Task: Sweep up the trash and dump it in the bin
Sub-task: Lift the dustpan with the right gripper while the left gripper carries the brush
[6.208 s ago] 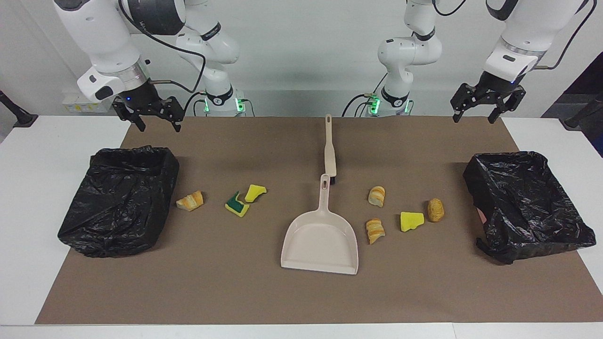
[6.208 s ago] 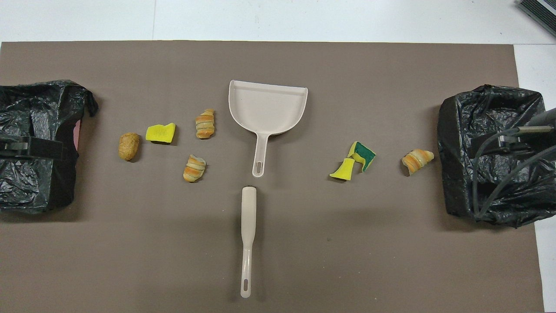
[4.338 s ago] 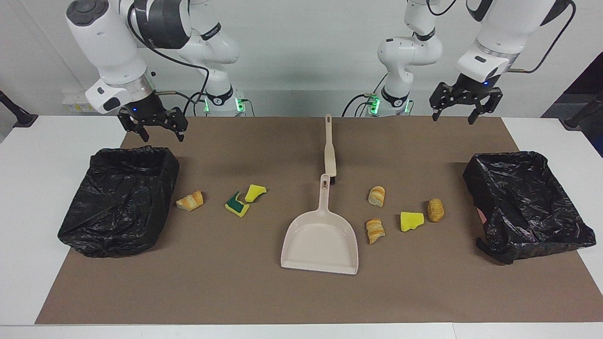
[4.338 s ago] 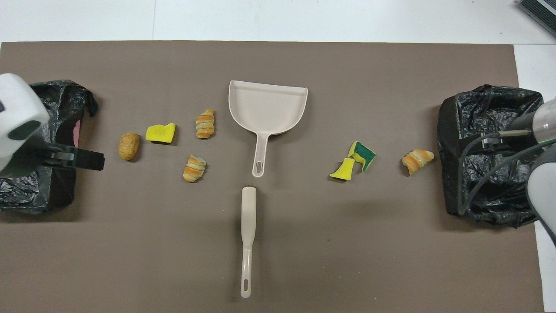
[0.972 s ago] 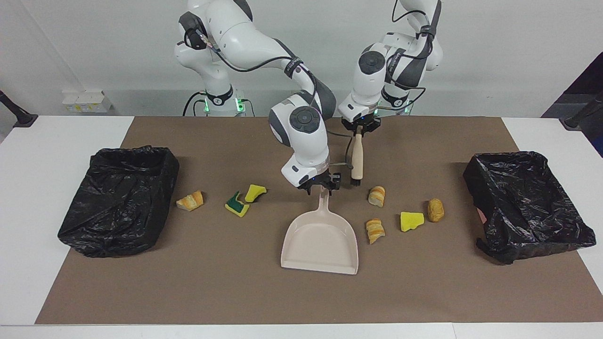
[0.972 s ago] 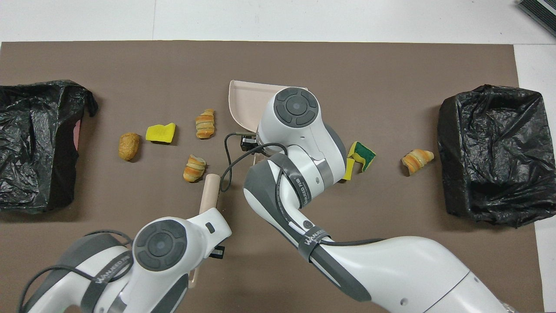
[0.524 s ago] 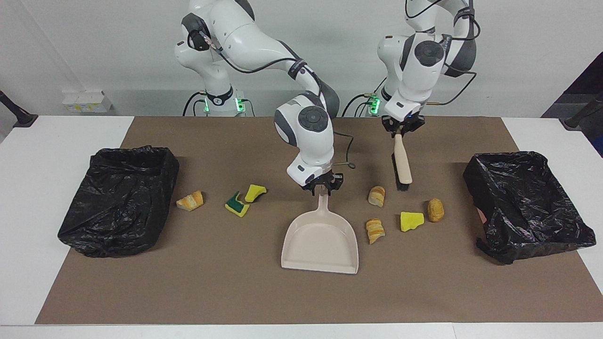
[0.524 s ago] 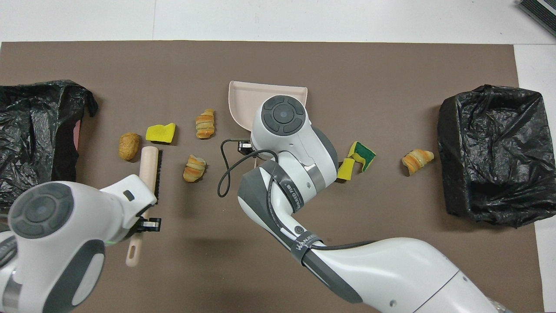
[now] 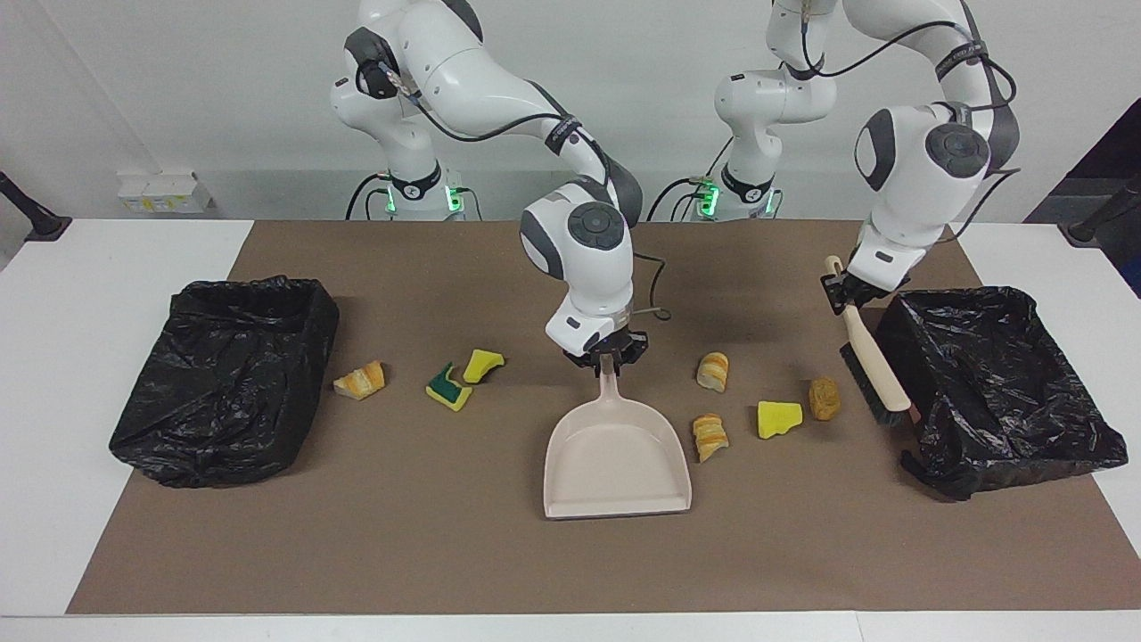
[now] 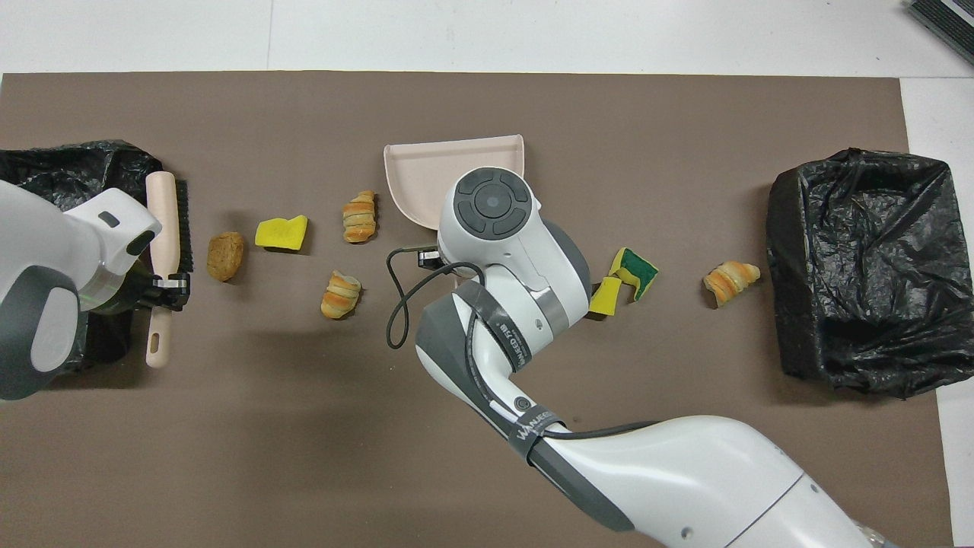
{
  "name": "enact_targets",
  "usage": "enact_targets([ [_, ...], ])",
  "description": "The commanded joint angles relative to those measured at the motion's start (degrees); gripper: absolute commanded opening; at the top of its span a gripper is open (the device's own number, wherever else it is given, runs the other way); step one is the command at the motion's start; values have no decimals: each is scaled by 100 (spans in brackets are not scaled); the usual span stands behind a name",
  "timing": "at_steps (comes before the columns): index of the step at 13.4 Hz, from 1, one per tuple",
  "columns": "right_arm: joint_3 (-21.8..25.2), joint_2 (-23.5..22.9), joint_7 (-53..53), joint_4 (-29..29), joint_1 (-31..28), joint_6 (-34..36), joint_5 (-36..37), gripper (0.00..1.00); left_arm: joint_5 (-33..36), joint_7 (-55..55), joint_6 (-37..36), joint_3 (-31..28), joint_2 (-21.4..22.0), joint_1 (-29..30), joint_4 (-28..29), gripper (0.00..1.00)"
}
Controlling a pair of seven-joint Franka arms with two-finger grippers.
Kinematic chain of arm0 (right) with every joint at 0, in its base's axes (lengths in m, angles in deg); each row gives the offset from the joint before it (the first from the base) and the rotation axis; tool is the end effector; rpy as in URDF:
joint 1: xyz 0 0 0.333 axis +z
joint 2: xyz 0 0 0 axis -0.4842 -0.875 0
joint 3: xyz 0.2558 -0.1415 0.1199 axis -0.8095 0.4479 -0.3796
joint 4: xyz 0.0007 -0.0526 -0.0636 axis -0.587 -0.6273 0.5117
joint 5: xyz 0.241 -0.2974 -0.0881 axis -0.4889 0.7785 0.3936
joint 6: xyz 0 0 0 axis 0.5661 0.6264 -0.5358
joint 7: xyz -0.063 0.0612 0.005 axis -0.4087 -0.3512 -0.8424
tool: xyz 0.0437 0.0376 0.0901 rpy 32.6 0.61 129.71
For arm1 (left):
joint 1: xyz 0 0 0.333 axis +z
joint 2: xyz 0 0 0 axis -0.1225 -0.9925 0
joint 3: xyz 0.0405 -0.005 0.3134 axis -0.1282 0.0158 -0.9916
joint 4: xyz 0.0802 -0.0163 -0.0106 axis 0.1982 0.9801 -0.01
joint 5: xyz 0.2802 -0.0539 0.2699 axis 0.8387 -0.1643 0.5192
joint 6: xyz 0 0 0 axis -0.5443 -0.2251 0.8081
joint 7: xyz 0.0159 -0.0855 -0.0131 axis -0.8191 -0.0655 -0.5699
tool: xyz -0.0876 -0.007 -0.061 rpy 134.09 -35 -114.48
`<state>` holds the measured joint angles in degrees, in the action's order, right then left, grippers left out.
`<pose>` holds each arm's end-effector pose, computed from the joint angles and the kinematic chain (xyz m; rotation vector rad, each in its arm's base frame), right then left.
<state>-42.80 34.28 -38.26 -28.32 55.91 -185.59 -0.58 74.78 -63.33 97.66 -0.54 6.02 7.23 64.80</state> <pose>0.5954 0.4068 0.3663 -3.0376 -0.1064 -0.0465 0.5438 -0.0297 0.4269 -3.0560 -0.0825 0.1557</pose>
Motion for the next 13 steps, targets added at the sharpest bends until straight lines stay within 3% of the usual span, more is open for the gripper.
enact_targets([
  [1,-53,360,614,-204,-32,66,-28,0,109,-42,-57,76,-344,156,-222,0],
  [7,-53,950,2605,-441,-462,1383,-72,0,-276,-121,417,103,-379,51,375,0],
  [13,-44,1091,5416,-740,-778,1411,-55,0,-1103,-261,470,112,-335,-545,595,0],
])
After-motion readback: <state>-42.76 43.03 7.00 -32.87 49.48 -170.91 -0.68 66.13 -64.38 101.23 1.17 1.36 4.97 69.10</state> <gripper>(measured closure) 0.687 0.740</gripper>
